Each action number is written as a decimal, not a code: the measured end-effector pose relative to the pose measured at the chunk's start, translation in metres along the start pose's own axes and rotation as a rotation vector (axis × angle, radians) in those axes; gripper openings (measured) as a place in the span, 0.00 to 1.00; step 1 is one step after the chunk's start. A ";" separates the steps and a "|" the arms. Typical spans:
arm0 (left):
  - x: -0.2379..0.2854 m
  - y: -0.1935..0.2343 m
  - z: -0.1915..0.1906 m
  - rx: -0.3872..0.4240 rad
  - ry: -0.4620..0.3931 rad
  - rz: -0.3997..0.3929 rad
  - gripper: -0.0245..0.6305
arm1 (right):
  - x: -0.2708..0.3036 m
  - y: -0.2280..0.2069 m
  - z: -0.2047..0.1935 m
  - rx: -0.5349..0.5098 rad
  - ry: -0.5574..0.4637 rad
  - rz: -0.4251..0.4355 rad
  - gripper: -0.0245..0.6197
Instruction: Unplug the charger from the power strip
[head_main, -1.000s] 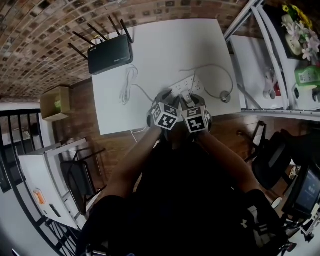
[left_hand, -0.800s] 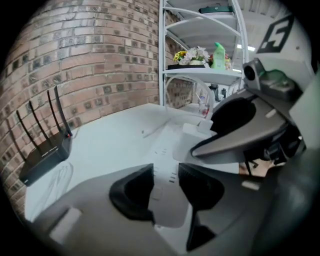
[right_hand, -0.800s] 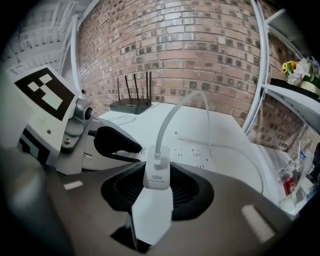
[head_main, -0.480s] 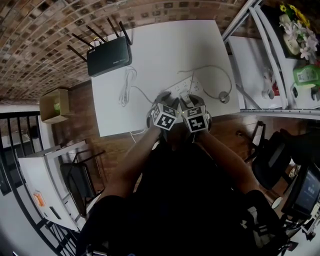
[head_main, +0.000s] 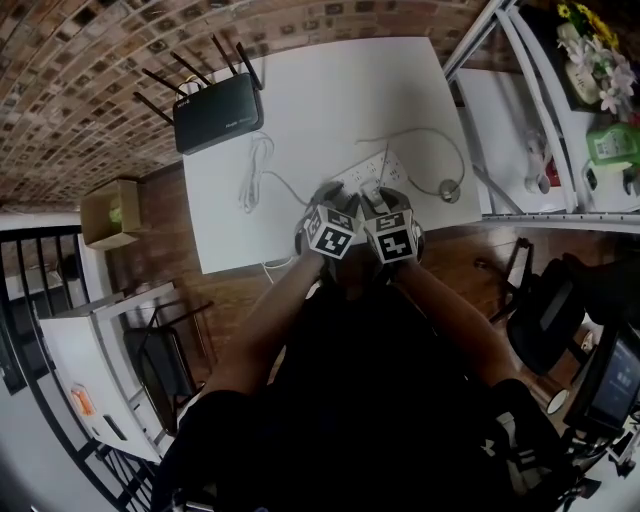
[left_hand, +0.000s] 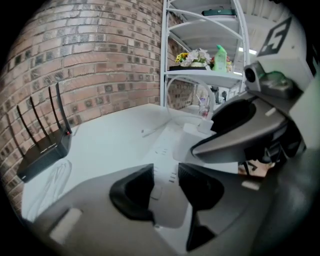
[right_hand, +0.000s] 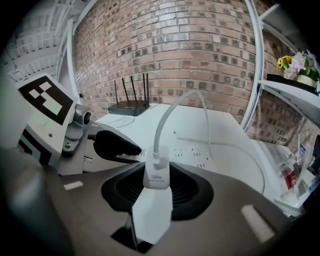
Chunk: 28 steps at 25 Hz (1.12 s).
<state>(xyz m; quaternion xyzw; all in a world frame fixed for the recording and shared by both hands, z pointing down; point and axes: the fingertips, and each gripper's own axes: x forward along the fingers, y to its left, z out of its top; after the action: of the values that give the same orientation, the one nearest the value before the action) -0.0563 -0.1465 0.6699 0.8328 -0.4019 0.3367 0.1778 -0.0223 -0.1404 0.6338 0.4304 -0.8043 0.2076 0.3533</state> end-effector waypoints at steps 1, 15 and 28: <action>0.000 -0.001 0.000 0.001 0.001 -0.002 0.28 | -0.001 -0.001 0.000 -0.003 0.002 -0.003 0.26; 0.000 -0.003 0.000 0.005 0.010 -0.003 0.27 | -0.005 -0.002 0.003 0.014 -0.015 -0.024 0.26; 0.003 0.001 0.002 -0.023 0.017 0.014 0.27 | -0.022 -0.013 0.014 0.071 -0.108 -0.003 0.26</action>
<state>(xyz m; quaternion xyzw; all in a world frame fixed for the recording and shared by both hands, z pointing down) -0.0552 -0.1497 0.6710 0.8249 -0.4100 0.3405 0.1882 -0.0085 -0.1444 0.6080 0.4547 -0.8135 0.2120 0.2941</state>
